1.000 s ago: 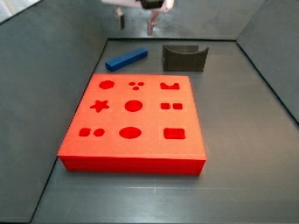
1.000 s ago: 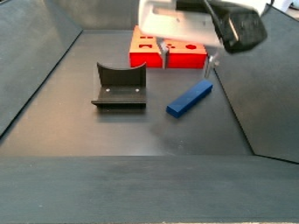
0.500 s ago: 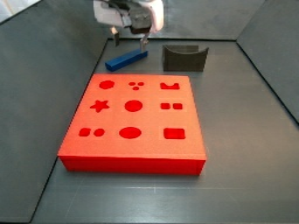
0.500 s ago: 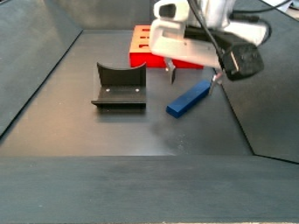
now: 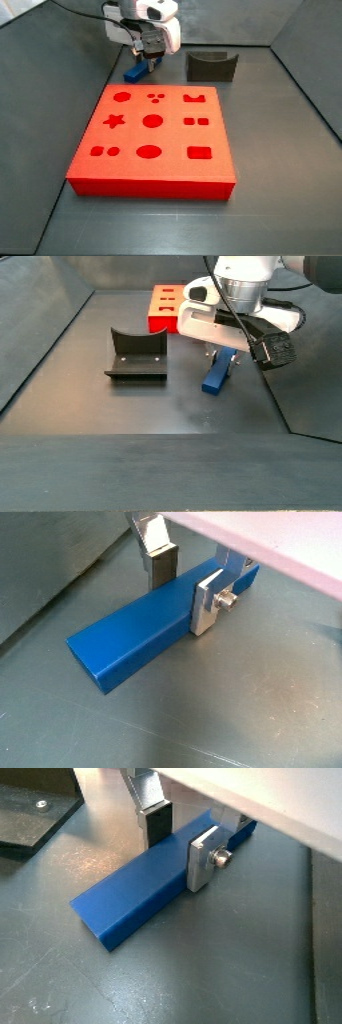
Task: Pick up the rectangle object. Move up. Place the rectangle object on the fixture. Regrasp the rectangle object. Move to above the board. Insert the rectangle object.
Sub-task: Pick up the rectangle object.
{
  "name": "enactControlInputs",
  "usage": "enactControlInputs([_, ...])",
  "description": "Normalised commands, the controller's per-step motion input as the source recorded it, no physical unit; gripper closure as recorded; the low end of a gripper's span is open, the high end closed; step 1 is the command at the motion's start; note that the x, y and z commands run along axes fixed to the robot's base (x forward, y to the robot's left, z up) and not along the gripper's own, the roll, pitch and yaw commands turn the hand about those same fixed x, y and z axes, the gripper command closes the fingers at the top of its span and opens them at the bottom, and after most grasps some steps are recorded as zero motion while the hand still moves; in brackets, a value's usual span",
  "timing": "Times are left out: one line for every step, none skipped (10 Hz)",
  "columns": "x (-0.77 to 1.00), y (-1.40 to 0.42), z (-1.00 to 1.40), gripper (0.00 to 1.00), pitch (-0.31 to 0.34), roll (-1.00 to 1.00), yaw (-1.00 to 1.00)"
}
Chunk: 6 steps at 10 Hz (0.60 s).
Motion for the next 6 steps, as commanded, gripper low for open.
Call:
enactControlInputs([0.00,0.00,0.00,1.00,0.000,0.00,0.00])
enactControlInputs([0.00,0.00,0.00,1.00,0.000,0.00,0.00])
enactControlInputs([0.00,0.00,0.00,1.00,0.000,0.00,0.00])
enactControlInputs([0.00,0.00,0.00,1.00,0.000,0.00,0.00])
enactControlInputs([0.00,0.00,0.00,1.00,0.000,0.00,0.00])
enactControlInputs([0.00,0.00,0.00,1.00,0.000,0.00,0.00])
